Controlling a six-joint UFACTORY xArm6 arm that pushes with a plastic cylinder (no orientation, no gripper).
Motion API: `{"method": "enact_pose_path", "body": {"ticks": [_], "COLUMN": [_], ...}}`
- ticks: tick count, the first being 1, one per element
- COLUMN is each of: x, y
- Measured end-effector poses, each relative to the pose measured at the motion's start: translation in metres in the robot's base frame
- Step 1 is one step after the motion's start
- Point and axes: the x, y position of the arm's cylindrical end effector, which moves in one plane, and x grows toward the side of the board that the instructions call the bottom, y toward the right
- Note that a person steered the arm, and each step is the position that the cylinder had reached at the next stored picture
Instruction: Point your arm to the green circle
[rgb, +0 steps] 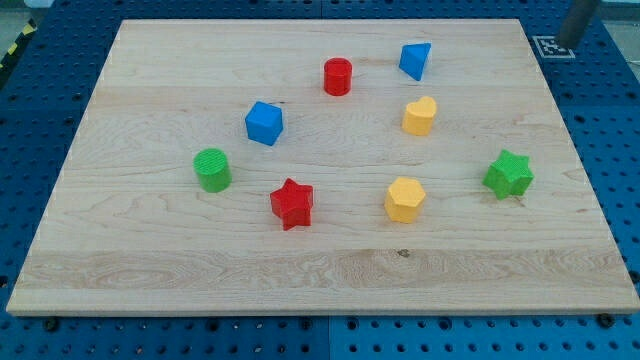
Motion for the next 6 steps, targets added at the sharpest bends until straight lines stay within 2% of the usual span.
{"method": "enact_pose_path", "body": {"ticks": [3,4,6], "x": [0.267,0.326,0.334], "y": [-0.011,-0.096,-0.271]}}
